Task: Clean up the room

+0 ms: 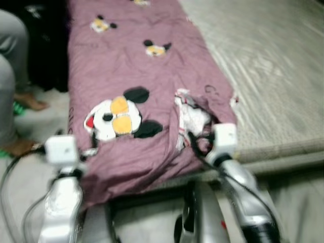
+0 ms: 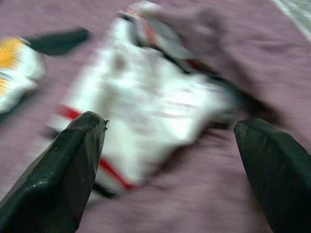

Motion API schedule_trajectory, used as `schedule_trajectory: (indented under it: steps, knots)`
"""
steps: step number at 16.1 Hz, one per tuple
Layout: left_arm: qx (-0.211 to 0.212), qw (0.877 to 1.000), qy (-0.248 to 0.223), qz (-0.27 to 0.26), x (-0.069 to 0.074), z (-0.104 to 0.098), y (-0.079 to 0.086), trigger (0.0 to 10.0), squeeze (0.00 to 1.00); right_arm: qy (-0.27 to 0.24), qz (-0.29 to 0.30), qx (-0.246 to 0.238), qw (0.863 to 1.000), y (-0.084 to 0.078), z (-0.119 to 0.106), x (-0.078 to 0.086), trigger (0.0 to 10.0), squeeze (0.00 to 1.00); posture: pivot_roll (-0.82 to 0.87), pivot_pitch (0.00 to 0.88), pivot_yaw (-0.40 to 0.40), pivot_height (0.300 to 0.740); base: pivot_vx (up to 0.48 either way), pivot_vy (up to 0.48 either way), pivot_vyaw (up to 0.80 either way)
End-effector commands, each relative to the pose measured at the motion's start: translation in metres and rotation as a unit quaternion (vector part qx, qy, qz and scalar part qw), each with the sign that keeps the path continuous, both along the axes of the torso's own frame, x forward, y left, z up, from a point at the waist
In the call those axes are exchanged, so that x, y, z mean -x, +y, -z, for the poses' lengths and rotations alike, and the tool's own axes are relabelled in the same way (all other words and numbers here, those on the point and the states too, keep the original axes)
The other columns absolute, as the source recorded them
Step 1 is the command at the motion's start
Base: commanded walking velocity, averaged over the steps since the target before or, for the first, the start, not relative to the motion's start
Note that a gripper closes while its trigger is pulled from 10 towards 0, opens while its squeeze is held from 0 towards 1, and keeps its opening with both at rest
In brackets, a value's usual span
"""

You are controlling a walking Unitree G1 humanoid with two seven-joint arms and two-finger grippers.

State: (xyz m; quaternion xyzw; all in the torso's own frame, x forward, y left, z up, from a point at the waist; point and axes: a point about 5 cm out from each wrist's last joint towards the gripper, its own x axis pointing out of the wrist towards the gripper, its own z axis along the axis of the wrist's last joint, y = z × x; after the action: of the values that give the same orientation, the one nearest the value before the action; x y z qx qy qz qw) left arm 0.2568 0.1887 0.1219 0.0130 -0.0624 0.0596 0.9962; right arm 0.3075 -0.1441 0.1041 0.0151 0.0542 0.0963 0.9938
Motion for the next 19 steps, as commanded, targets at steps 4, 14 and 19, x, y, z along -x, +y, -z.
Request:
schedule_trajectory:
  steps: [4,14,19]
  knots:
    - [-0.002,1.000,0.027,-0.008,0.007,0.012,0.005,10.0,0.00,0.004,0.007,-0.004,1.000,-0.003,0.003,0.002,10.0,0.00,-0.04,0.178,-0.049,0.517,0.000,0.000,0.00]
    - [-0.034,0.999,0.002,0.000,0.009,-0.002,-0.002,10.0,0.00,-0.049,0.012,0.036,0.998,0.004,-0.018,-0.030,10.0,0.00,0.04,0.186,-0.054,0.517,0.000,0.000,0.00]
    - [-0.040,0.999,-0.012,0.007,0.018,-0.015,-0.006,10.0,0.00,-0.050,0.001,0.104,0.993,0.034,-0.035,-0.066,10.0,0.00,0.11,0.215,-0.066,0.517,0.000,0.000,0.00]
